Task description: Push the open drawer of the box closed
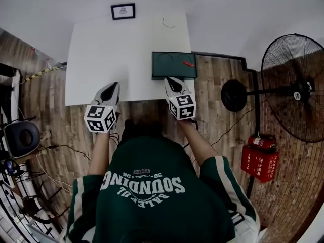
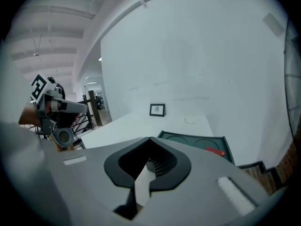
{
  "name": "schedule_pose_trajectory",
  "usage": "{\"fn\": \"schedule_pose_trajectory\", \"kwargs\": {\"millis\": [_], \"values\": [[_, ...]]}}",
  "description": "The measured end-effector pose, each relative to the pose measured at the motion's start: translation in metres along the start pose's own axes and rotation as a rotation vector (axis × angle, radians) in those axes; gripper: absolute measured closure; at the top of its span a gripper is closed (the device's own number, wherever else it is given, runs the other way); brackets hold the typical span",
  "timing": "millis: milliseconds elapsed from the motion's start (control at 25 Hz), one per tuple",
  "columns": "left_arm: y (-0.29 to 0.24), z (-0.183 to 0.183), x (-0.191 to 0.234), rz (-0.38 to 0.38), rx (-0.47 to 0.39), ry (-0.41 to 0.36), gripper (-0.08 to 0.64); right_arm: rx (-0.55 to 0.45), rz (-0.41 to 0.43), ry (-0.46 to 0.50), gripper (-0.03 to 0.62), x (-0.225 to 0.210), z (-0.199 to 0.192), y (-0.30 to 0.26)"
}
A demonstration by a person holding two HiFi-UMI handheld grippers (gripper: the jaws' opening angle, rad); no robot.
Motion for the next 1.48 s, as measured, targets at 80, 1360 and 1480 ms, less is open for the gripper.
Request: {"fn": "schedule_pose_trajectory", "kwargs": {"millis": [80, 1360, 1480], "values": [[0.004, 0.005, -0.002, 0.001, -0.009, -0.008, 0.508, -0.038, 0.020, 0.043, 0.591, 0.009, 0.018, 0.007], [0.014, 0.016, -0.012, -0.014, -0.050, -0.051, 0.508, -0.182, 0.065, 0.046, 0.591, 0.036, 0.065, 0.039], [0.012, 0.018, -0.011, -0.013, -0.057, -0.052, 0.508, -0.183, 0.070, 0.047, 0.591, 0.035, 0.066, 0.036]]}}
Point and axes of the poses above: the fingertips, and each gripper's own axes: y backward along the fingers, x to its left, z out of its top, the point moved 8 cm from there along y, backward along the fingers, and after that the axes turned 8 degrees about -x, right-handed, at the moved point
